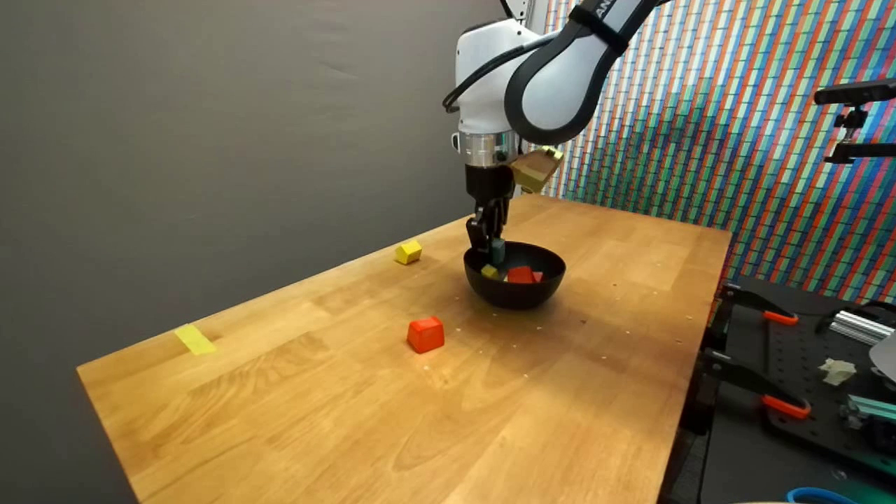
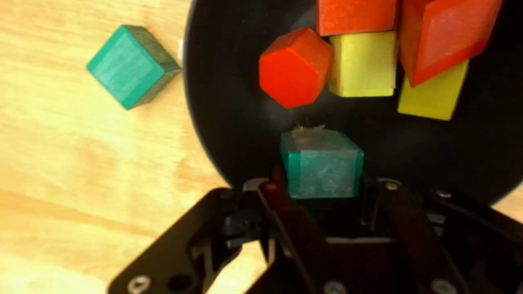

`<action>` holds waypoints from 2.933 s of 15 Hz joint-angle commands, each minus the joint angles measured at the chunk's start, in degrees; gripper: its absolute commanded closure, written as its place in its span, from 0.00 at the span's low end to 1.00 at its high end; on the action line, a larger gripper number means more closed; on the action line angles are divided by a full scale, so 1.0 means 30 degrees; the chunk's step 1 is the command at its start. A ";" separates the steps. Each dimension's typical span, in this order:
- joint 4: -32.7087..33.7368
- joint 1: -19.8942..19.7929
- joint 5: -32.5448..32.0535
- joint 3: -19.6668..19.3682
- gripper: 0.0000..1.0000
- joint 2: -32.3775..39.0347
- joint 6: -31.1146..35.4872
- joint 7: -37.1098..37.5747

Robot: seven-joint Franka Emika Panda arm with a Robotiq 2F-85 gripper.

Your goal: Take the blocks out of the gift disappointed

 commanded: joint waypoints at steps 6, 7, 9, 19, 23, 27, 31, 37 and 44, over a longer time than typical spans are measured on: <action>-0.8376 -0.0411 -0.0014 0.0916 0.74 -0.9365 0.0072 0.2913; -0.9458 -0.0508 0.0062 0.1104 0.73 -0.9886 -0.0080 0.3964; -1.1277 -0.0837 -0.0189 0.1481 0.77 -1.0570 0.0076 0.6477; -1.2872 -0.2090 -0.0853 0.2260 0.60 -0.9240 0.2871 1.1978; -1.2718 -0.2203 -0.1975 0.2255 0.33 -0.9693 0.2432 1.2816; -1.2585 -0.2167 -0.3409 0.2507 0.05 -1.0512 0.2232 1.3447; -1.2417 -0.2328 -0.4601 0.2968 0.00 -1.0974 0.2197 1.3726; -1.0960 -0.2107 -0.7224 0.2726 0.00 -1.0206 0.3049 1.5724; -0.6778 -0.2005 -1.0618 0.2392 0.00 -0.5834 0.4655 1.7498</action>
